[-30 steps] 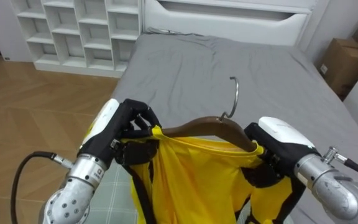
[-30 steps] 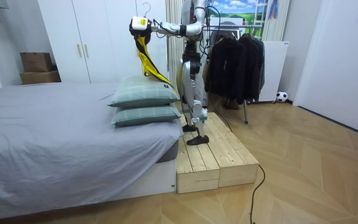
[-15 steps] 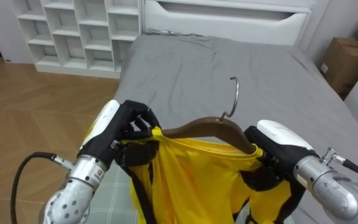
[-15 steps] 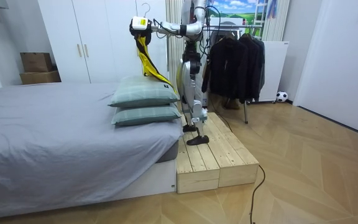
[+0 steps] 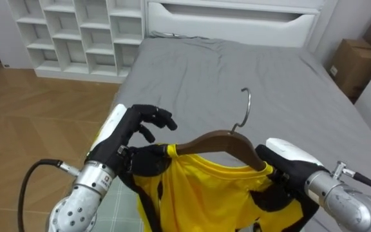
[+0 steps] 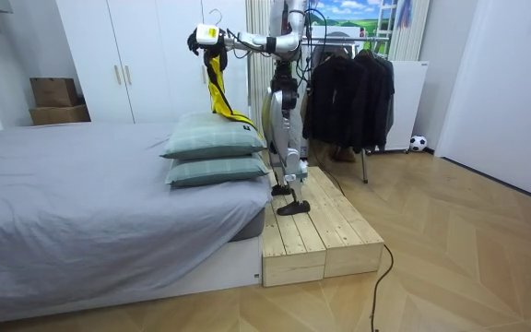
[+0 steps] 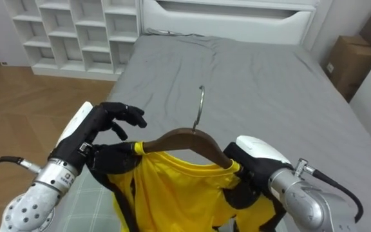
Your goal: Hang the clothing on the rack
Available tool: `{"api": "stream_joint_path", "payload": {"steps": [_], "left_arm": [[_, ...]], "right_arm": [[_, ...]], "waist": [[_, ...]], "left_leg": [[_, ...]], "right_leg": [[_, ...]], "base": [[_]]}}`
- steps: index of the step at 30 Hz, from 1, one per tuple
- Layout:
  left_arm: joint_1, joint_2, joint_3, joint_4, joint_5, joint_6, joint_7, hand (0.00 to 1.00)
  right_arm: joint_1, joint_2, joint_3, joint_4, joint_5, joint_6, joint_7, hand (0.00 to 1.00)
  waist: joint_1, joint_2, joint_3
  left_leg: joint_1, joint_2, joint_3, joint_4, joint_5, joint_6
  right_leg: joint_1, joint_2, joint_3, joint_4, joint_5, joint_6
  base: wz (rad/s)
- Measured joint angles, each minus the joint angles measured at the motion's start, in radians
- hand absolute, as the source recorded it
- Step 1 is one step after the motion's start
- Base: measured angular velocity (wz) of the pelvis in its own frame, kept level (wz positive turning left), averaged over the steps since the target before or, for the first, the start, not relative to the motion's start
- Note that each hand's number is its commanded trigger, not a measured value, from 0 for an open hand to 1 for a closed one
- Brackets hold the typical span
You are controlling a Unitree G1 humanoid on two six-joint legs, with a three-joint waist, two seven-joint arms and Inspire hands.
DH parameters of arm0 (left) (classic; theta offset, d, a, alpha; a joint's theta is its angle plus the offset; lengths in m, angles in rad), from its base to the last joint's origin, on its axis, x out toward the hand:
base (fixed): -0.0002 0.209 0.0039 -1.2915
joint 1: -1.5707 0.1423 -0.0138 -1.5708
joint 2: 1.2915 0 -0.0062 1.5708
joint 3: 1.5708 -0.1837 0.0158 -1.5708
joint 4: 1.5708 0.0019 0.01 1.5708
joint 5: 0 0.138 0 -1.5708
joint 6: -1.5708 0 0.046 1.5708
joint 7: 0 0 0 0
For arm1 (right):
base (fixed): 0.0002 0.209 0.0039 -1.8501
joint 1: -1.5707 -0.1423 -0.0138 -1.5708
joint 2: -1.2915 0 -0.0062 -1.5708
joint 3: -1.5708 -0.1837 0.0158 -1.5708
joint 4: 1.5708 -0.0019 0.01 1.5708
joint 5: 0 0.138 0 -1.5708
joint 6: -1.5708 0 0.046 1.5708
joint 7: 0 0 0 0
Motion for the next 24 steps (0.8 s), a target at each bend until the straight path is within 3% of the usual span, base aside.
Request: {"api": "stream_joint_path", "payload": {"steps": [16, 24], "left_arm": [[0.009, -0.001, 0.001, 0.000, -0.038, 0.000, -0.021, 0.00], [0.035, -0.001, 0.001, 0.000, -0.077, 0.000, -0.020, 0.00]], "right_arm": [[0.000, 0.000, 0.000, 0.000, -0.016, 0.000, 0.013, 1.00], [-0.003, -0.002, -0.010, 0.057, 0.079, 0.000, 0.010, 1.00]], "waist": [[0.001, -0.002, -0.0007], [-0.001, -0.001, -0.0003]], "left_leg": [[0.002, -0.001, 0.003, 0.000, 0.000, 0.000], [0.020, -0.001, 0.006, -0.002, 0.000, 0.000]], "right_leg": [[-0.001, 0.001, 0.015, 0.000, -0.001, 0.001], [0.018, 0.001, 0.018, 0.000, -0.001, 0.001]], "base": [[0.00], [0.00]]}}
